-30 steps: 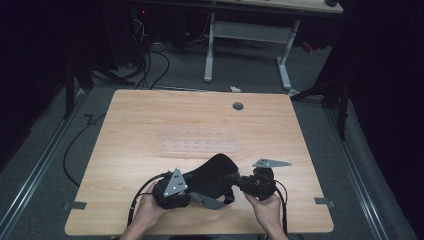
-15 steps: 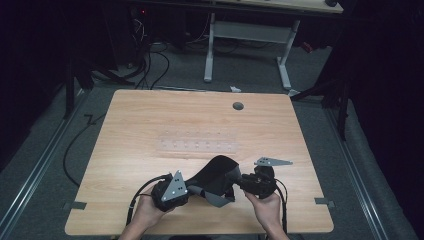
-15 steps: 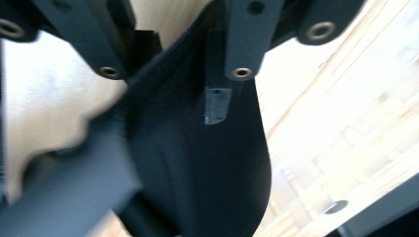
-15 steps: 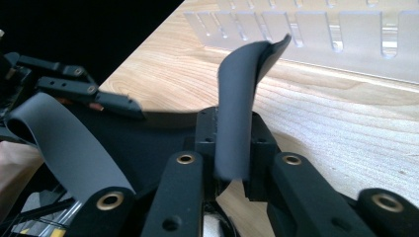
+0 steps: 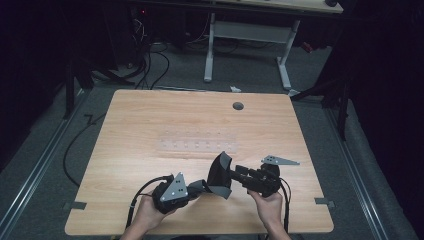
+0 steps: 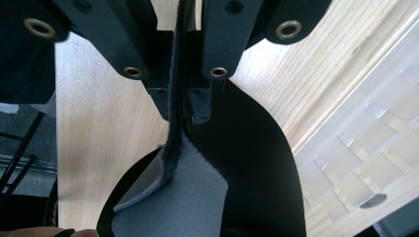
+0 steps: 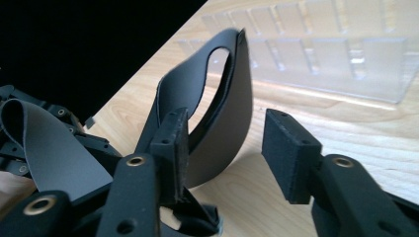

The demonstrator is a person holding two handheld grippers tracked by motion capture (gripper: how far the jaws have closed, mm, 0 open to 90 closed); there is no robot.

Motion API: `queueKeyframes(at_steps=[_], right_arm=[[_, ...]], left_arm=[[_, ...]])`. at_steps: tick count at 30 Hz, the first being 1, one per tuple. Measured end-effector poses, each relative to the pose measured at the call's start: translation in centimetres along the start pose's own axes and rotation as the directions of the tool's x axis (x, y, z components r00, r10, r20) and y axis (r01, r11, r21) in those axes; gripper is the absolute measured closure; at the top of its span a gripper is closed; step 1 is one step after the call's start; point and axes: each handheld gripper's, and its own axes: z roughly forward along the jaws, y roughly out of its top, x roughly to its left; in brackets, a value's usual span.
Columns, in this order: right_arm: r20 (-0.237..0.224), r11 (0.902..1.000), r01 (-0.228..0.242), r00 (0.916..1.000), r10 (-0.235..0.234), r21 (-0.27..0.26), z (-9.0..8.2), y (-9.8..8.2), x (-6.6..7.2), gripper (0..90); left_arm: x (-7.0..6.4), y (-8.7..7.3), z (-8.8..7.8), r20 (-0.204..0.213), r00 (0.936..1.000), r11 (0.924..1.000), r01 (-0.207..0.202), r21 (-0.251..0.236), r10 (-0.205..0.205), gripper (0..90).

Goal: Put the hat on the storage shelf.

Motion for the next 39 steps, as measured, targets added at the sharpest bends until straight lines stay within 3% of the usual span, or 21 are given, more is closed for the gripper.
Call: queueKeyframes(at_steps=[5,7,14,17,23,27,31,33,36,39], right_arm=[[0.047,0.9996,0.024,0.9986,-0.023,-0.014,-0.7,-0.4,-0.5,49.4],[0.089,0.999,0.043,0.9951,-0.043,-0.007,-0.8,-0.7,-0.8,48.5],[0.234,0.9963,0.086,0.9687,-0.084,0.0,-0.6,-2.0,-2.4,45.2],[0.292,0.9952,0.097,0.9516,-0.097,0.016,-0.6,-2.6,-3.2,45.0],[0.409,0.991,0.124,0.9027,-0.134,0.051,-0.8,-3.2,-4.8,44.6],[0.465,0.9913,0.118,0.8756,-0.132,0.058,-1.1,-3.6,-6.0,42.7],[0.533,0.9897,0.112,0.8341,-0.142,0.089,-1.4,-3.9,-7.5,42.1],[0.55,0.9901,0.104,0.8239,-0.139,0.094,-1.5,-4.0,-7.9,41.8],[0.581,0.9885,0.105,0.8004,-0.149,0.109,-1.7,-4.2,-8.5,41.0],[0.593,0.9884,0.093,0.7915,-0.147,0.12,-1.7,-4.1,-8.9,40.8]], left_arm=[[0.5,0.8,-0.7,-0.003,0.9991,0.998,0.041,-0.049,-0.042,86.5],[0.6,1.0,-1.0,-0.004,0.9986,0.9965,0.053,-0.064,-0.053,86.5],[1.5,1.1,-1.7,-0.034,0.9963,0.9936,0.076,-0.084,-0.079,86.5],[1.7,1.2,-1.9,-0.039,0.9952,0.9915,0.086,-0.098,-0.09,86.4],[2.0,1.5,-2.2,-0.045,0.9931,0.9884,0.103,-0.112,-0.108,86.4],[2.3,1.6,-2.3,-0.056,0.9916,0.9866,0.109,-0.122,-0.116,86.4],[2.8,1.9,-2.4,-0.072,0.9881,0.9812,0.125,-0.147,-0.136,86.4],[3.0,2.1,-2.6,-0.078,0.9857,0.9772,0.135,-0.164,-0.149,86.4],[3.4,2.6,-2.7,-0.09,0.9836,0.9732,0.138,-0.184,-0.156,86.4],[3.6,3.3,-3.0,-0.089,0.9825,0.9679,0.143,-0.207,-0.164,86.3]])
